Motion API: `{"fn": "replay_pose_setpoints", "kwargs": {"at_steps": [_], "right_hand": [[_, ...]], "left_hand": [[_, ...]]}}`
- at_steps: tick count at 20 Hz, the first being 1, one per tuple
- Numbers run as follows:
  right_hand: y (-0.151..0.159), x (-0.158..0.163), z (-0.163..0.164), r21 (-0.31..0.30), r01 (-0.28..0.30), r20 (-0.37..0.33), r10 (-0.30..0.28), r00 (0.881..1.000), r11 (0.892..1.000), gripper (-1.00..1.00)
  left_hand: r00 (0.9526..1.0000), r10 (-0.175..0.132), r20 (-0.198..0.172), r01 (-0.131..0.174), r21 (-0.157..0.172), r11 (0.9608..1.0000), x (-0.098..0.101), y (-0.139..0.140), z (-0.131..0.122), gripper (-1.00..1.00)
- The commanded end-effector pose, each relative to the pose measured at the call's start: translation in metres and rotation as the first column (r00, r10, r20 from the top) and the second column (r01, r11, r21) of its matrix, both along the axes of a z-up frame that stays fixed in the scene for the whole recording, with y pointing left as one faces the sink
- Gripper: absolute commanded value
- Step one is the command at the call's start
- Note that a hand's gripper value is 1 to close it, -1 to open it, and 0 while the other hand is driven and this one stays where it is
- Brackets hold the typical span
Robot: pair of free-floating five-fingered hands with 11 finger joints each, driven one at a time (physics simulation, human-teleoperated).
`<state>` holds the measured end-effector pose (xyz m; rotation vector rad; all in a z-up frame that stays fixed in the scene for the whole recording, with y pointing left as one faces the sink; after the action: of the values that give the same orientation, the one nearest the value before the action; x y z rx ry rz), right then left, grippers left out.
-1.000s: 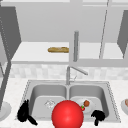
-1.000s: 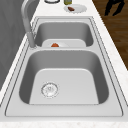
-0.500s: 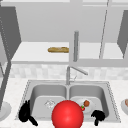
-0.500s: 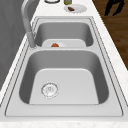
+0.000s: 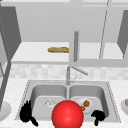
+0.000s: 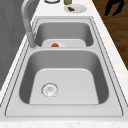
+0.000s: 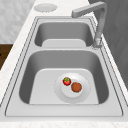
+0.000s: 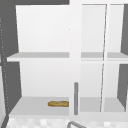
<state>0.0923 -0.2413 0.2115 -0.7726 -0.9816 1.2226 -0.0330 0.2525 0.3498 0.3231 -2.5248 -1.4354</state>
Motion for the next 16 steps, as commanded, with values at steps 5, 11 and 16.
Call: {"fn": "replay_pose_setpoints", "kwargs": {"at_steps": [5, 11, 16], "right_hand": [[0.0, 0.0, 0.0, 0.0, 0.0, 0.0, 0.0, 1.0, 1.0, 0.0], [0.0, 0.0, 0.0, 0.0, 0.0, 0.0, 0.0, 1.0, 1.0, 0.0], [0.0, 0.0, 0.0, 0.0, 0.0, 0.0, 0.0, 1.0, 1.0, 0.0]], "left_hand": [[0.9994, 0.004, -0.035, 0.001, 0.147, 0.9892, 0.004, -0.006, -0.001, -1.0], [0.9993, 0.007, -0.037, 0.0, 0.185, 0.9828, 0.008, -0.011, -0.002, -1.0], [0.9991, 0.01, -0.042, -0.001, 0.215, 0.9767, 0.009, -0.015, -0.003, -1.0]]}}
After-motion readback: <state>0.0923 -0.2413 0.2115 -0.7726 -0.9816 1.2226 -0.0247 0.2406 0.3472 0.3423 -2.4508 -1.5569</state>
